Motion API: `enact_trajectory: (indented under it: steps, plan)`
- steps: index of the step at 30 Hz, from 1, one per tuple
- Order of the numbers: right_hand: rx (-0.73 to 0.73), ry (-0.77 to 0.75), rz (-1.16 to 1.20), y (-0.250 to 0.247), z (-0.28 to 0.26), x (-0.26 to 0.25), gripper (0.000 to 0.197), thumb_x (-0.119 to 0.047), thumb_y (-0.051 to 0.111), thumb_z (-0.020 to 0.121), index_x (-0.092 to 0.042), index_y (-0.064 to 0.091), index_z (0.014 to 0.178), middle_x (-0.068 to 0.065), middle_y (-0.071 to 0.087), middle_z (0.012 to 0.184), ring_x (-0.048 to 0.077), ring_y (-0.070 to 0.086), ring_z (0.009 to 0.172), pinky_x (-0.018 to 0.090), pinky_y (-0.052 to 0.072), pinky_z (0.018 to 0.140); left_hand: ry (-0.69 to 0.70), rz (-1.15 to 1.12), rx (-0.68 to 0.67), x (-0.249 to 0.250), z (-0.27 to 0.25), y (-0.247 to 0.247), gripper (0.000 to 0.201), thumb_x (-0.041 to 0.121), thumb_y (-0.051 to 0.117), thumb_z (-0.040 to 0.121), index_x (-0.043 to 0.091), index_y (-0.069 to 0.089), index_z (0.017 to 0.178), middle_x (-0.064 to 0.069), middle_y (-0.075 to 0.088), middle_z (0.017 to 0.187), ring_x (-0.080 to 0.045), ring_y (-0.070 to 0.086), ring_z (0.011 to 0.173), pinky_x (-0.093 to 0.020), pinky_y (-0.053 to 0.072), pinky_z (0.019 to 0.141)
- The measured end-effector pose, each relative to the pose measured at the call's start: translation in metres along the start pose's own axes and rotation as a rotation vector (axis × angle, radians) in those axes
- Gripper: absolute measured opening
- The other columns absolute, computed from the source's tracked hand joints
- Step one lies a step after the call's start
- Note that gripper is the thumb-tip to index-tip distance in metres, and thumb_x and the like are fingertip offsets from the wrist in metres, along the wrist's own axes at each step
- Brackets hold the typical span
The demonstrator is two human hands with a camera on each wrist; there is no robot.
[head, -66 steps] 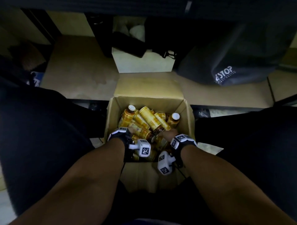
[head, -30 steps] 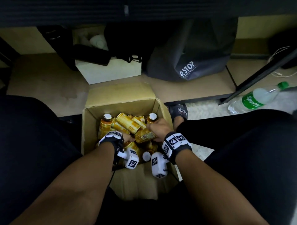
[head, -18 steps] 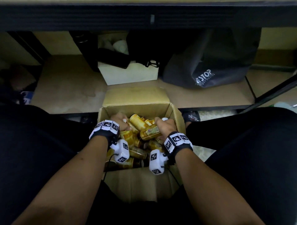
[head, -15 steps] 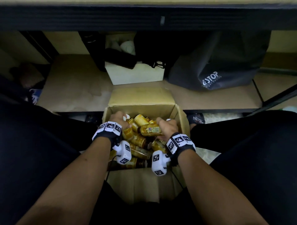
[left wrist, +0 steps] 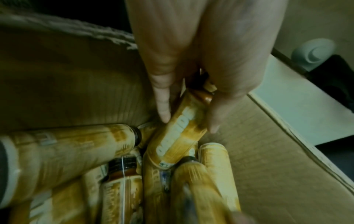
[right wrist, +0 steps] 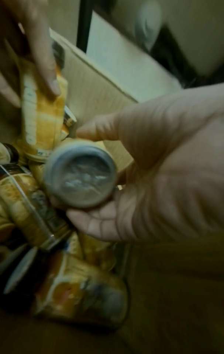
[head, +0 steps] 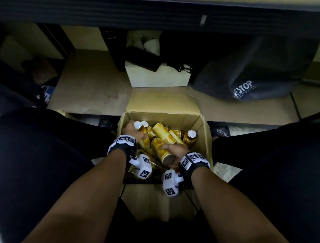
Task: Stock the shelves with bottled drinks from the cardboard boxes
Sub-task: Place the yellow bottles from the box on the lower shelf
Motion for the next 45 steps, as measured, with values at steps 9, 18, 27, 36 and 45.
enact_trajectory:
  steps: [9,18,27,36,45]
  plan:
    - [-0.074,0.038,-0.028,0.025,0.096,0.013,0.114,-0.064,0.087,0.022,-0.022,0.056,0.124,0.005,0.066,0.120,0.033,0.065,0.104,0.049,0.050,0.094,0.004,-0.059,-0.075,0.006,0.019,0.019,0.062,0.031,0.081,0.069,0.019,0.053,0.123,-0.004,0.062,0.122,-0.028,0.056,0.116,-0.039,0.042,0.102]
    - [-0.090,-0.118,-0.008,0.018,0.062,0.003,0.051,-0.033,0.068,0.077,-0.011,0.063,0.122,0.013,0.065,0.125,0.032,0.063,0.111,0.048,0.051,0.098,0.026,-0.090,-0.001,0.007,0.013,0.023,0.054,0.029,0.072,0.082,0.010,0.042,0.123,-0.012,0.059,0.124,-0.033,0.057,0.114,-0.036,0.043,0.093]
    - [-0.313,-0.519,0.403,0.007,-0.031,-0.068,0.061,-0.002,0.065,0.073,-0.011,0.054,0.132,0.019,0.063,0.126,0.038,0.060,0.116,0.058,0.045,0.100,0.233,-0.479,-0.004,0.028,-0.015,-0.008,0.038,0.029,0.056,0.092,0.019,0.050,0.128,-0.002,0.061,0.122,-0.023,0.056,0.113,-0.038,0.041,0.101]
    - [-0.206,-0.984,0.244,-0.022,-0.156,-0.123,0.062,0.001,0.073,0.075,-0.011,0.053,0.132,0.012,0.066,0.122,0.027,0.062,0.116,0.051,0.049,0.100,0.713,-0.653,0.087,0.107,-0.099,-0.095,0.034,0.019,0.061,0.091,0.011,0.057,0.125,-0.001,0.068,0.111,-0.011,0.064,0.103,-0.022,0.052,0.088]
    - [-0.131,-1.514,0.107,-0.045,-0.313,-0.190,0.067,-0.012,0.080,0.072,-0.010,0.052,0.133,0.009,0.063,0.127,0.023,0.058,0.122,0.051,0.046,0.103,1.191,-0.722,0.201,0.189,-0.214,-0.209,0.029,0.027,0.059,0.089,0.022,0.054,0.118,-0.001,0.064,0.120,-0.011,0.059,0.114,-0.039,0.047,0.101]
Point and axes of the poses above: each hand's wrist, its own z-axis towards the middle knuckle, its own y-axis out of the palm, x = y × z, the point moved 3 cm from there along z, towards the middle knuckle
